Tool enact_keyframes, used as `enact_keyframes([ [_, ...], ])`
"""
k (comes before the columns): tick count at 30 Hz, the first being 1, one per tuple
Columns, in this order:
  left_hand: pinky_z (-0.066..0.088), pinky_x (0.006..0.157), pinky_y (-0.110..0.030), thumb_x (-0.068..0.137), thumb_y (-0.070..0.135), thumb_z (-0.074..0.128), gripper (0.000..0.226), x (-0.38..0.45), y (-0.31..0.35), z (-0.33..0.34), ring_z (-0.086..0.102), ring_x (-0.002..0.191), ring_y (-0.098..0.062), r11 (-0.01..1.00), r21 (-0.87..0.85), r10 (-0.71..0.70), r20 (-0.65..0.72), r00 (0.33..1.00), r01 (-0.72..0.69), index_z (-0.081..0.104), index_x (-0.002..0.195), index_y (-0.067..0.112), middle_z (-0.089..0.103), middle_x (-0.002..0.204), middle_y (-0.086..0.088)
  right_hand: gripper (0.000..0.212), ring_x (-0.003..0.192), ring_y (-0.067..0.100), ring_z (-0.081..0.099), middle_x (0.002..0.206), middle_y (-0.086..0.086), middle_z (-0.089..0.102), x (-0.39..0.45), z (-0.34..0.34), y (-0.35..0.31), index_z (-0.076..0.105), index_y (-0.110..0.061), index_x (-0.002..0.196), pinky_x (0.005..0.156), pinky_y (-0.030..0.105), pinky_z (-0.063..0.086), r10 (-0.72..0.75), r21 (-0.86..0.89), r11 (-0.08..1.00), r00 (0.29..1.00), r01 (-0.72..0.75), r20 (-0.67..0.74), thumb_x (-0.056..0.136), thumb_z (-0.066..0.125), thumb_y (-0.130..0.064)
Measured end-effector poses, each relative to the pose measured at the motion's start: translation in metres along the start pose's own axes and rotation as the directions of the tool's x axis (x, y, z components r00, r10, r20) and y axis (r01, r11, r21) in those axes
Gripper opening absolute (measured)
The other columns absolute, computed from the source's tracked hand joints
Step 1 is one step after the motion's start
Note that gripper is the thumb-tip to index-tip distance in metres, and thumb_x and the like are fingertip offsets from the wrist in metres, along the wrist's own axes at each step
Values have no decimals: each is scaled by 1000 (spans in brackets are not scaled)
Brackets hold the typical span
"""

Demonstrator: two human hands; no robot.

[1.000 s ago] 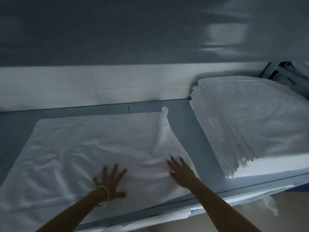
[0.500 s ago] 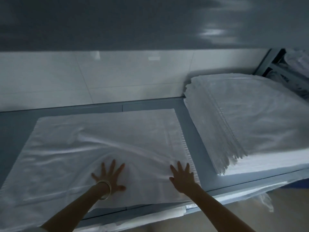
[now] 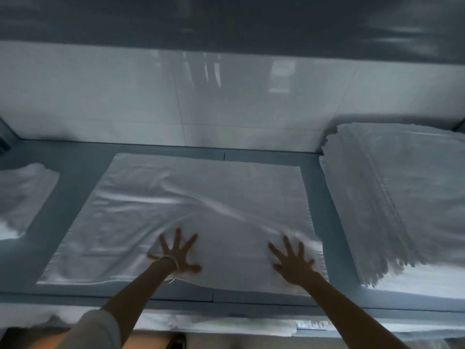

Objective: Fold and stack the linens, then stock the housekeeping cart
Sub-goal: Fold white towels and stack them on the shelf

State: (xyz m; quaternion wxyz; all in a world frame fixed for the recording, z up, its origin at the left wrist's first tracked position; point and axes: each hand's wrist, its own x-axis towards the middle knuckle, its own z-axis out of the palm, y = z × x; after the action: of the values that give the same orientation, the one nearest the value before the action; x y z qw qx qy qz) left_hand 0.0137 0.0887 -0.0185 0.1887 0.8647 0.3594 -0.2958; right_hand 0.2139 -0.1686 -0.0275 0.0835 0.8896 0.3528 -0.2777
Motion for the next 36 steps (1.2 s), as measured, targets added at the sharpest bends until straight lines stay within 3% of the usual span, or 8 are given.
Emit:
enact_keyframes([
  [6,-1,97,-78,73,78,47,95,-22,-9,45,-36,132,-43,997,73,24,-54,998,-20,-16,139,54,-44,141,5,53,129,56,31,155,10,9,-25,20,17,-1,-50,143,81,79,34,-29,-119,993,999,24,-42,95,15,-61],
  [12,-1,95,-79,72,78,49,93,-20,-17,31,-35,132,-43,996,89,30,-54,998,-25,-12,139,57,-42,143,11,82,143,36,-14,157,-1,-20,-24,3,39,5,-46,146,111,62,11,-199,-14,980,978,200,54,86,61,-45],
  [20,5,106,-71,89,56,49,83,-30,32,13,-19,142,-38,921,383,107,-59,992,-77,-1,150,32,-24,155,-3,105,144,36,3,158,6,-2,-54,17,62,12,-24,149,110,49,31,-218,-260,940,975,222,42,70,74,-53],
  [23,4,111,-62,94,46,46,67,-45,96,24,-10,145,-27,846,384,419,-52,906,-370,16,149,25,-3,159,-1,115,108,38,59,128,16,54,-59,24,58,44,-10,122,62,37,59,-249,-327,918,968,226,-31,28,87,-61],
  [25,3,112,-60,93,43,49,67,-54,137,46,-4,146,-21,806,305,533,2,846,-508,18,149,23,4,158,1,116,76,26,69,99,7,68,-52,40,62,47,-15,102,36,23,51,-254,-254,941,962,223,-98,1,83,-60],
  [27,3,109,-63,91,44,52,72,-57,162,71,-5,146,-24,790,301,552,28,833,-534,16,149,23,2,159,0,105,83,22,67,105,5,64,-61,34,59,48,-17,103,43,23,53,-285,-210,941,956,266,-63,14,86,-56],
  [30,5,104,-70,88,47,55,71,-54,167,86,-6,145,-32,789,387,526,-23,850,-478,22,147,27,3,158,-4,57,125,21,44,138,-2,42,-66,22,64,47,-17,128,100,29,43,-415,-152,906,899,395,-136,79,71,-34],
  [36,54,54,-51,15,74,75,62,-41,128,78,68,90,-18,715,545,614,-190,766,-438,70,70,46,63,99,7,46,129,15,44,143,-4,43,-45,5,82,57,-20,127,107,25,37,-420,-61,907,893,416,-158,89,48,5],
])
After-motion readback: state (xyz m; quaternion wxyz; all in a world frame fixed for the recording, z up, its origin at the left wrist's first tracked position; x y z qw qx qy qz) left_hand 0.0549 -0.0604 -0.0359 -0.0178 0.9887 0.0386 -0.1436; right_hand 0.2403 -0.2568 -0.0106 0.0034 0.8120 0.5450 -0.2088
